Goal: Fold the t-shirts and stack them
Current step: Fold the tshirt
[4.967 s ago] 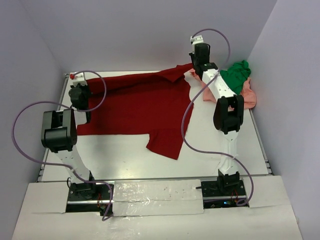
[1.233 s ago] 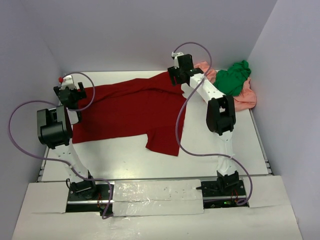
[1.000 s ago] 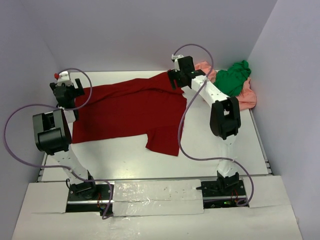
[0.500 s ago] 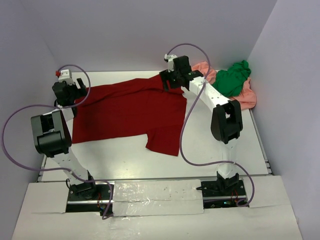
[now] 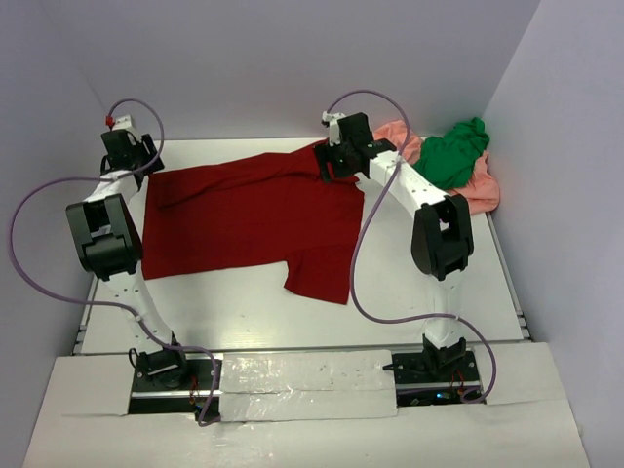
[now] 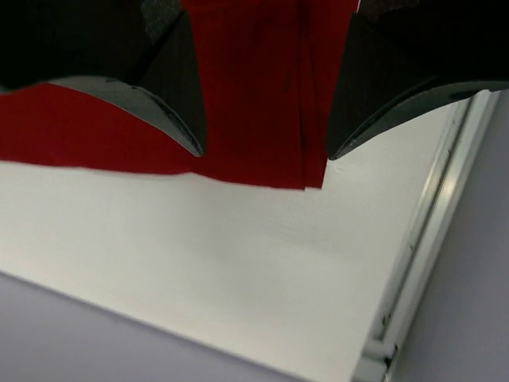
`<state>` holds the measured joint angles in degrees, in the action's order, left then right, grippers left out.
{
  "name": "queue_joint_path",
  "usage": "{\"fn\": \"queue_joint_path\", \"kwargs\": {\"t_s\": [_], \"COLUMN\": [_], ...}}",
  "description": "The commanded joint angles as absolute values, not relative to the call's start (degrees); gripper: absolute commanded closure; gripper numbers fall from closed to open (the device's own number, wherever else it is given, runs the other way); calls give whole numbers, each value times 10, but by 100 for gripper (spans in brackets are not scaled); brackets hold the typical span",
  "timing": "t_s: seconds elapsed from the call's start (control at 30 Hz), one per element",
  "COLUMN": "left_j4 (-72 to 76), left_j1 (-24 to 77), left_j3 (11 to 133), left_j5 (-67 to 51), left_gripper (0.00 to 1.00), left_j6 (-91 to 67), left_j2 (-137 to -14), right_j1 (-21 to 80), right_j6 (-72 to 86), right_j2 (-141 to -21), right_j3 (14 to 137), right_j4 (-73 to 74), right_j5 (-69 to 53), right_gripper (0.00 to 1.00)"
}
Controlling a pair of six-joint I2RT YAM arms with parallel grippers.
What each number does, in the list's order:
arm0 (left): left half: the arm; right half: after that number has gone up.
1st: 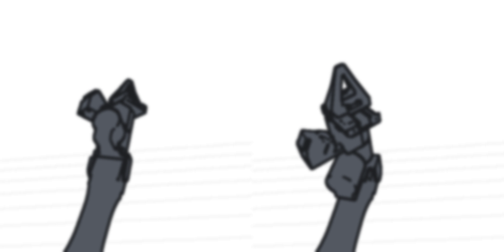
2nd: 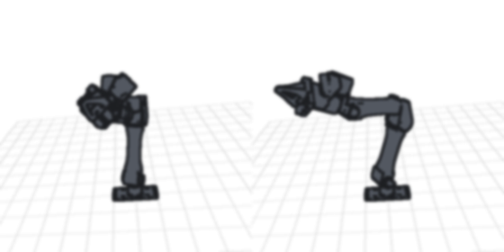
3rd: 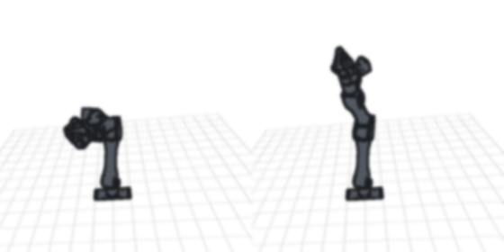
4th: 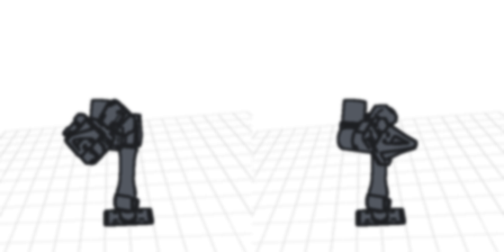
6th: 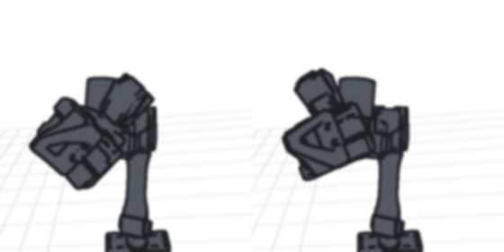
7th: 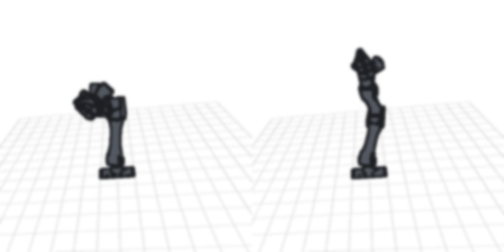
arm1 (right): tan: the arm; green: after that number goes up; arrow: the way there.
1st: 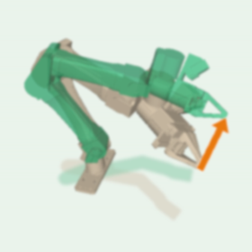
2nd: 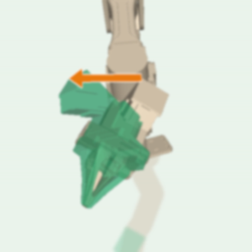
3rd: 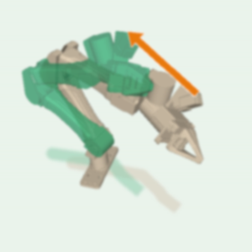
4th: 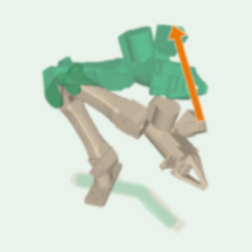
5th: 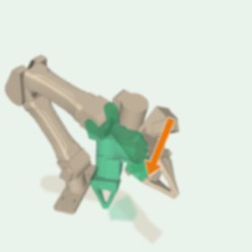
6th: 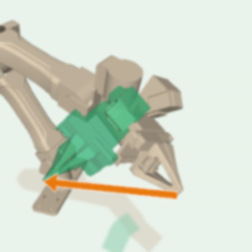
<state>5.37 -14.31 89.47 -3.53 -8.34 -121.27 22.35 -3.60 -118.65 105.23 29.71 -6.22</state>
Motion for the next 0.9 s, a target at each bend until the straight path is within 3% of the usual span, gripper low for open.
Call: {"fn": "queue_joint_path", "kwargs": {"t_s": [0.0,0.33,0.5,0.87], "left_j4": [-100,-294,-278,-258], "left_j1": [-142,-163,-170,-166], "left_j3": [971,978,911,879], "left_j5": [-56,-97,-88,-112], "left_gripper": [30,35,39,49], "left_j6": [-98,-82,-73,-76], "left_j2": [-1222,-1194,-1143,-1155], "right_j1": [219,211,205,201], "right_j6": [-46,-55,-56,-54], "right_j2": [-1159,-1145,-1141,-1143], "right_j3": [1035,1005,991,990], "right_j4": [299,287,277,277], "right_j5": [-44,-45,-47,-59], "right_gripper": [19,19,19,19]}}
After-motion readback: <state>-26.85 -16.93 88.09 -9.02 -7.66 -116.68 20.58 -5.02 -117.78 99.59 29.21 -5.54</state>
